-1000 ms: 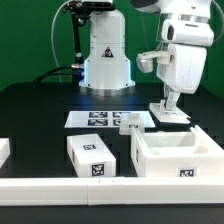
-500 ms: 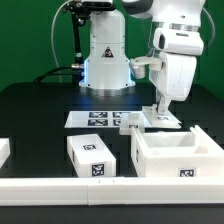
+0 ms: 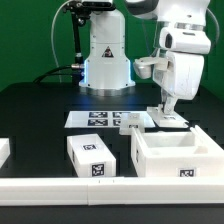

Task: Assemble cabinet

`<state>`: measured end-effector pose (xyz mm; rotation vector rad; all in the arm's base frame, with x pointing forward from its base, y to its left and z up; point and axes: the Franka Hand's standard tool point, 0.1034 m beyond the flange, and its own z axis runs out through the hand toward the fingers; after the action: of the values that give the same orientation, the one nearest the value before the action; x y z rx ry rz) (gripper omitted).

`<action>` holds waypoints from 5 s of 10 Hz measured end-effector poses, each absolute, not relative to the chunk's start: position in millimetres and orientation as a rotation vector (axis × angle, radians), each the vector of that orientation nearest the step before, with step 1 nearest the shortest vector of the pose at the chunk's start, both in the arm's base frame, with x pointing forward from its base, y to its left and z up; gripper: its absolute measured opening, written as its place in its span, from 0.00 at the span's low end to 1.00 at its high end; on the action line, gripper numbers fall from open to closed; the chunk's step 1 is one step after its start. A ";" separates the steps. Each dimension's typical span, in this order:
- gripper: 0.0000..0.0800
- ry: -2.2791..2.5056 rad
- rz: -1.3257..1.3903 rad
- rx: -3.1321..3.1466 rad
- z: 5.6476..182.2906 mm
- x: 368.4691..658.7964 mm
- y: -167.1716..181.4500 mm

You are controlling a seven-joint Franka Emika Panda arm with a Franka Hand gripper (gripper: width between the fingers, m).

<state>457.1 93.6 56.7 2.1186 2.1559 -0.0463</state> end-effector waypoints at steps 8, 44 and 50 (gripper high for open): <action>0.08 2.160 -0.031 2.106 59.2 468.5 101.4; 0.08 2.013 -0.093 2.191 62.3 560.3 100.6; 0.08 2.124 -0.198 2.082 61.3 593.4 101.3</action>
Offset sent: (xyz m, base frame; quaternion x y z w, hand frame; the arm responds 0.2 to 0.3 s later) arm 0.0092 0.0091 0.0038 -0.0009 -0.0014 0.0052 1.0000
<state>593.4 101.3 61.3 2.0817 2.1237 -0.1983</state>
